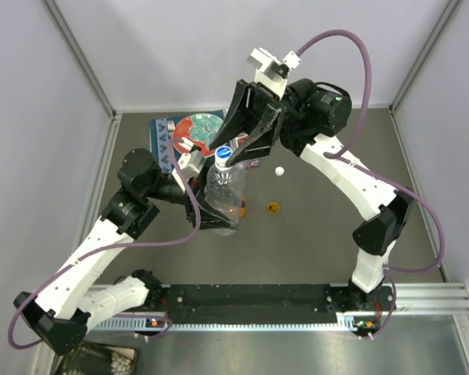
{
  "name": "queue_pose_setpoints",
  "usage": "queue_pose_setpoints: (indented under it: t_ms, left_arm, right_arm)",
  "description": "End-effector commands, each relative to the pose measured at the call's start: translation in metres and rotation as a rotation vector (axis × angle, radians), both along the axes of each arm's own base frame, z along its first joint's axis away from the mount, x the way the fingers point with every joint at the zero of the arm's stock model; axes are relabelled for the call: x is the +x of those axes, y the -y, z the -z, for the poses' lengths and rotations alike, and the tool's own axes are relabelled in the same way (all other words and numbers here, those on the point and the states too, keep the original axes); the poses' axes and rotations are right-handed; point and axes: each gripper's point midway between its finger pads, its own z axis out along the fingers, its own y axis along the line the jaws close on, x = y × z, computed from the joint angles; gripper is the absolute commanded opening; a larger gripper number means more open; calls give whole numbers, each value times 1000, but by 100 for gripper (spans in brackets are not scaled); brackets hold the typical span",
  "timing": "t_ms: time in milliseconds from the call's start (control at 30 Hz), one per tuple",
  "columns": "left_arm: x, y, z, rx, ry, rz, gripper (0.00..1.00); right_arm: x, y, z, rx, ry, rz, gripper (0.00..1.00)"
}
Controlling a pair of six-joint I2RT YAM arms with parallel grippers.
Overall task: Screw on the bottle caps
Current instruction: Screw the bottle cap onto the plastic bottle.
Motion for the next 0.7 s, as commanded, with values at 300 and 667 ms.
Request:
queue_pose_setpoints:
  t_ms: [300, 667]
  left_arm:
    - [3, -3, -4, -23, 84, -59, 24]
    - [41, -2, -12, -22, 210, -284, 19]
  right_arm:
    - [-9, 0, -7, 13, 17, -21, 15]
    - [2, -10, 14, -48, -72, -22, 0]
